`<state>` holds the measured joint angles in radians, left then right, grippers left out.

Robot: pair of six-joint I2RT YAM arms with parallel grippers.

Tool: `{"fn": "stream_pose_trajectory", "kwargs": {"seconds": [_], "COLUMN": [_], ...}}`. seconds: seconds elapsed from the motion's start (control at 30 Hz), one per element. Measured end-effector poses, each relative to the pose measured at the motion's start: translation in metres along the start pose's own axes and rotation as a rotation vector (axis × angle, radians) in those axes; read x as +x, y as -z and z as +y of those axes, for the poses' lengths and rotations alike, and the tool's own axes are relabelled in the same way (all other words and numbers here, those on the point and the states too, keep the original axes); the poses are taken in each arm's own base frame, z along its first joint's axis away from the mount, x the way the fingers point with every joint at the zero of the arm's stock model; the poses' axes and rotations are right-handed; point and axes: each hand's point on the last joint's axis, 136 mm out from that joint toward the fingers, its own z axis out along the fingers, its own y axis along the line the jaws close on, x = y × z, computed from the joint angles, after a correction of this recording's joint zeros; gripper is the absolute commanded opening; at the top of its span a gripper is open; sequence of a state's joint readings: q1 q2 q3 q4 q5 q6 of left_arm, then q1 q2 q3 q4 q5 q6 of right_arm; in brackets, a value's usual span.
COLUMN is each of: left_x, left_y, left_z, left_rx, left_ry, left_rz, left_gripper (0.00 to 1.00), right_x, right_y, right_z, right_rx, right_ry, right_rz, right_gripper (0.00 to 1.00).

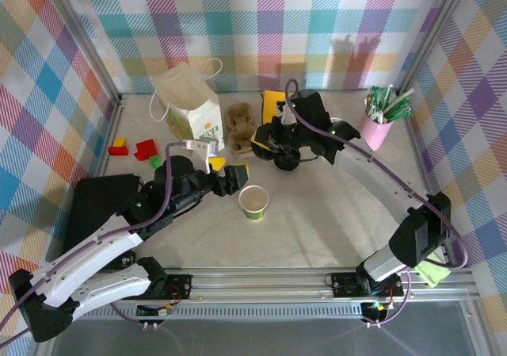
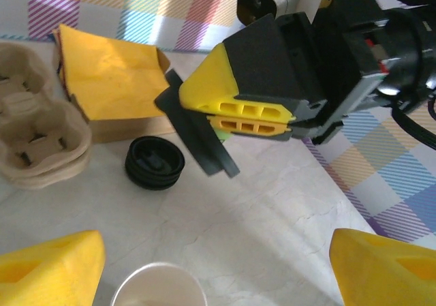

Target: Pack the takeout coffee

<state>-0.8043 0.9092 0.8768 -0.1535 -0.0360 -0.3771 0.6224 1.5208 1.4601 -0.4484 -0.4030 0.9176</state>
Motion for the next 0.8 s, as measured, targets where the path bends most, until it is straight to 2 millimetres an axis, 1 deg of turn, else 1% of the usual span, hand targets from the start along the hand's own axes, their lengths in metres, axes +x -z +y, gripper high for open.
{"fn": "stream_pose_trajectory", "kwargs": {"seconds": [0.1,0.2,0.4,0.57,0.73,0.8], "left_x": [0.0,-0.001,0.008,0.012,0.009,0.007], "left_y": [-0.01,-0.022,-0.045,-0.056,-0.057,-0.057], "left_z": [-0.002,-0.004,-0.001,0.0,-0.004,-0.005], "left_rx": [0.011,0.019,0.009,0.007,0.023,0.027], "left_ry": [0.0,0.009,0.061,0.09,0.102,0.104], "left_rz": [-0.009,-0.019,-0.001,0.005,-0.009,-0.016], "left_gripper": [0.85,0.84,0.78,0.64,0.52,0.44], "right_x": [0.008,0.014,0.022,0.026,0.024,0.023], "right_y": [0.008,0.014,0.017,0.014,0.013,0.013], "right_z": [0.015,0.025,0.028,0.029,0.031,0.032], "right_rx": [-0.042,-0.07,-0.087,-0.09,-0.101,-0.105], "right_ry": [0.01,0.016,0.003,-0.01,-0.009,-0.009], "right_rz": [-0.002,-0.005,-0.005,0.001,-0.009,-0.014], "right_gripper": [0.09,0.09,0.09,0.09,0.09,0.09]}}
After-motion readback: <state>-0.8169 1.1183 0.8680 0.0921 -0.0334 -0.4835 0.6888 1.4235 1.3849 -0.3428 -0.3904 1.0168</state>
